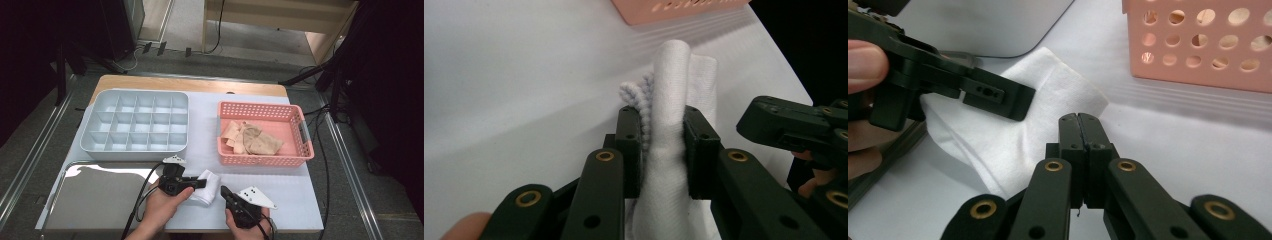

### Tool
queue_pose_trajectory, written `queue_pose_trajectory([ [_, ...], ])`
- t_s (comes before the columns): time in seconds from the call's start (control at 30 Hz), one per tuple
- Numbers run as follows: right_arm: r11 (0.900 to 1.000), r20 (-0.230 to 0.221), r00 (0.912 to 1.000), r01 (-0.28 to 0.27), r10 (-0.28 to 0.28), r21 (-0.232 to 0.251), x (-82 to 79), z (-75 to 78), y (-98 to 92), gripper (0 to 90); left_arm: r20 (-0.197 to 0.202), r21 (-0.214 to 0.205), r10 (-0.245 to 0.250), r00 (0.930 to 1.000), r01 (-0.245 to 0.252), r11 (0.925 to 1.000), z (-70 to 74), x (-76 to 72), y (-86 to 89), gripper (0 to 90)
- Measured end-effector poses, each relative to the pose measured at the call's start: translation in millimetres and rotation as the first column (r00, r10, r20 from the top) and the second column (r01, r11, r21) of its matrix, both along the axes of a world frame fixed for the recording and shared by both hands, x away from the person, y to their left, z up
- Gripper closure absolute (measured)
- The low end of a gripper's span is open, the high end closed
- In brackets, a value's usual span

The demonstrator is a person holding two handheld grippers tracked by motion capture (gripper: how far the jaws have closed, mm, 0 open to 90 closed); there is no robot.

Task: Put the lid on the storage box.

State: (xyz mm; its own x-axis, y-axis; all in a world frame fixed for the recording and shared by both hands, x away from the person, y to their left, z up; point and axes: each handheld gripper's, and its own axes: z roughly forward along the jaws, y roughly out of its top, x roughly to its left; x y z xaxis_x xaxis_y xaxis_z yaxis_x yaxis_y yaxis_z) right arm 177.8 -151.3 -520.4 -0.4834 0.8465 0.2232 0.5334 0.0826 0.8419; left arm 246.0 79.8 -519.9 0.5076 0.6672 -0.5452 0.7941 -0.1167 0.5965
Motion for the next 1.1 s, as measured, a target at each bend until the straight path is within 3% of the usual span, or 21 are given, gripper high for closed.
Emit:
queue_pose_trajectory([
  [0.13, 0.9992, 0.012, 0.9998, -0.016, 0.016, -0.036, 2.1, -0.4, -0.7, 82.9, 0.022, -0.003, 0.005, 0.9998, -0.005, 1.0, 2.9, -1.6, 1.2, 74.6],
  [0.3, 1.0, 0.059, 0.9982, -0.01, 0.009, 0.002, 7.1, 4.9, -15.9, 67.0, 0.048, -0.007, 0.008, 0.9988, -0.008, 0.9999, 6.7, -3.7, 2.1, 74.6],
  [0.5, 0.9985, 0.065, 0.9969, 0.047, -0.045, -0.028, 18.7, 5.8, -44.6, 50.1, 0.073, -0.014, 0.008, 0.9973, -0.007, 0.9999, 13.2, -5.6, 3.1, 74.6],
  [0.67, 0.994, 0.062, 0.992, 0.109, -0.11, 0.013, 20.0, 4.3, -69.5, 45.4, 0.079, -0.015, 0.003, 0.9969, -0.002, 0.9999, 16.7, -6.0, 2.1, 74.6],
  [0.87, 0.9923, 0.086, 0.9897, 0.118, -0.115, -0.038, 16.5, -3.6, -69.4, 40.0, 0.096, -0.011, 0.003, 0.9954, -0.002, 0.9999, 21.1, -7.9, 2.4, 74.6],
  [0.97, 0.9841, 0.097, 0.9818, 0.169, -0.163, -0.054, 19.4, -6.4, -69.9, 27.9, 0.115, -0.007, 0.013, 0.9933, -0.012, 0.9999, 24.2, -10.0, 5.3, 74.5],
  [1.1, 0.979, 0.111, 0.9738, 0.202, -0.199, -0.024, 20.9, -6.2, -72.9, 22.6, 0.141, -0.014, 0.032, 0.9895, -0.031, 0.9994, 28.6, -12.5, 11.3, 74.5],
])
